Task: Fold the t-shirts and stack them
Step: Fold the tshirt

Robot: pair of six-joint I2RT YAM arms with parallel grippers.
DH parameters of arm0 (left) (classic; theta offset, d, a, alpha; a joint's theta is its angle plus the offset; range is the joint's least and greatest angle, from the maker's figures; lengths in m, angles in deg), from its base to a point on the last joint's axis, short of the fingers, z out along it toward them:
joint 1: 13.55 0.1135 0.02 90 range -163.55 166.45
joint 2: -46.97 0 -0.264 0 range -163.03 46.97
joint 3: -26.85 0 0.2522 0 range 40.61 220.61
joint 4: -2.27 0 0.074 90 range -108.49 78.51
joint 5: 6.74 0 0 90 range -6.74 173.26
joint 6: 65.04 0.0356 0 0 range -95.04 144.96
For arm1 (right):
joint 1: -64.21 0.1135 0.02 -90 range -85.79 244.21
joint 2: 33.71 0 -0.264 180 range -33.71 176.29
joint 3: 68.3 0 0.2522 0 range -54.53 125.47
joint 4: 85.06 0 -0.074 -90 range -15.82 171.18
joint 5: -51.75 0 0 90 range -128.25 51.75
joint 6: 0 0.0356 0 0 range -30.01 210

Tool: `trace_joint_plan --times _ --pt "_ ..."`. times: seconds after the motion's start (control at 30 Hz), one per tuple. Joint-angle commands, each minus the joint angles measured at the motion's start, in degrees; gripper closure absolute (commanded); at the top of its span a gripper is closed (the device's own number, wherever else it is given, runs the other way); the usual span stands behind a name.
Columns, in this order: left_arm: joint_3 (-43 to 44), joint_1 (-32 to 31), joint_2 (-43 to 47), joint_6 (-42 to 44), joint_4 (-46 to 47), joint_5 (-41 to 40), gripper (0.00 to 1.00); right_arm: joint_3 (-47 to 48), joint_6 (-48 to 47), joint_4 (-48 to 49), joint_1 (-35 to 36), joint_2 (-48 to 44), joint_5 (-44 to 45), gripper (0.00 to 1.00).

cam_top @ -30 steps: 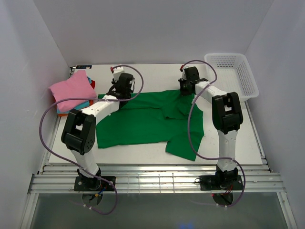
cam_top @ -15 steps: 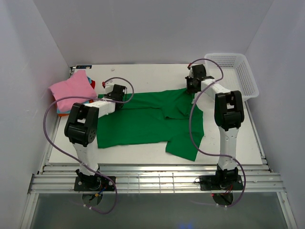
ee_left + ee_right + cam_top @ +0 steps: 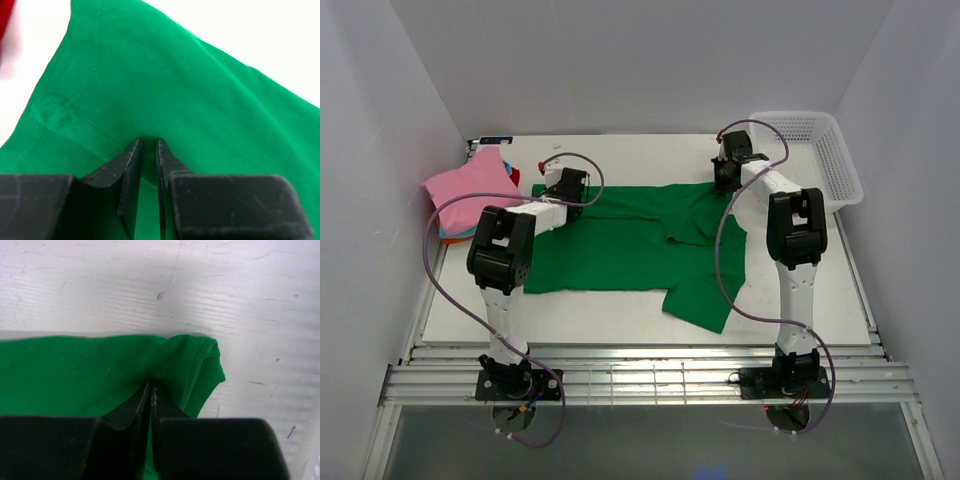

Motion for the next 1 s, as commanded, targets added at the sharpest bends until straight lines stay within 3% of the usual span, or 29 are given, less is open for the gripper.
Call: trace_joint_plan --times 0.0,0.43,0.63,0.77,0.83,0.9,0.97 --pt "1.27 0.41 -4.62 -0.92 -2.86 7.19 0.73 1.22 0.27 -5.02 -2.14 2.9 3.83 0.92" --pt "2.94 -1.7 -6.39 -2.42 -1.73 9.05 0.75 4.83 -0.34 -7.58 -9.0 3.43 2.69 0.92" --pt "-0.22 -3.72 2.65 1.7 5.74 4.48 0.72 -3.77 -0.78 2.88 -8.83 -5.6 -5.55 0.83" --pt "-1.36 -4.95 11.18 6.88 13.03 1.93 0.57 -8.96 -1.75 10.68 -7.95 -15.78 -7.07 0.77" --pt "-1.45 -5.13 15.56 8.21 14.27 1.4 0.55 -12.03 -2.18 12.72 -7.24 -19.31 -7.59 0.75" --pt "-1.19 -5.13 17.78 9.88 14.72 0.69 0.41 -13.8 -2.45 14.92 -6.72 -24.15 -9.16 0.74" --pt "-0.4 -5.13 19.8 10.5 12.53 -1.49 0.38 -15.56 -2.36 15.54 -6.45 -27.57 -10.58 0.71"
